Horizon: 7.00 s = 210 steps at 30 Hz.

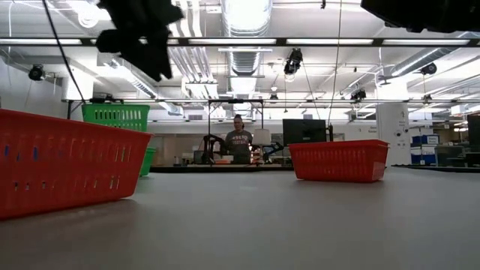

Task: Stack baskets by color
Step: Stack the right green basket on the stacked green baskets, then stack the bottom blue basket on the stacked blue baskets

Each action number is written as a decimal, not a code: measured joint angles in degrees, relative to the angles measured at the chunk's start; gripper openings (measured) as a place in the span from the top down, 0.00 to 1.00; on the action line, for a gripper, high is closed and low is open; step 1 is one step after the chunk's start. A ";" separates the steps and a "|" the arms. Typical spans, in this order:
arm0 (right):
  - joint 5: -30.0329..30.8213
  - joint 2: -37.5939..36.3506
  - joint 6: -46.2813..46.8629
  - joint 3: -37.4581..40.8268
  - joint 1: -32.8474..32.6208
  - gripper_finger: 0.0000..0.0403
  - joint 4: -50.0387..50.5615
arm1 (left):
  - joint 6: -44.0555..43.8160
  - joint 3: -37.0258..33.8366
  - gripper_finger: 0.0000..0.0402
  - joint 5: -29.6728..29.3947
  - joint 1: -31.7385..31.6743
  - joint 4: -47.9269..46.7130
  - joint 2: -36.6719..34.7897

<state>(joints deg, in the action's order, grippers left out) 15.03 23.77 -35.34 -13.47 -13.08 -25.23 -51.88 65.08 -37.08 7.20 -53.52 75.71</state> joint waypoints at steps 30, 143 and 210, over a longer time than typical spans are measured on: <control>0.26 0.00 -1.75 0.00 -0.02 0.98 2.40 | -21.31 6.59 0.65 1.79 -16.74 -19.45 16.82; 3.13 0.00 -2.60 0.00 -0.02 0.98 2.75 | -39.45 -12.35 0.86 33.92 6.04 -19.71 18.74; -49.42 34.93 7.03 -21.84 4.32 0.55 0.86 | 94.49 1.00 1.00 70.05 9.97 56.07 15.07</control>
<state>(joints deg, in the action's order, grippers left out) -34.40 58.70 -28.31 -35.31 -8.76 -24.37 42.61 66.08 32.97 17.17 2.55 90.78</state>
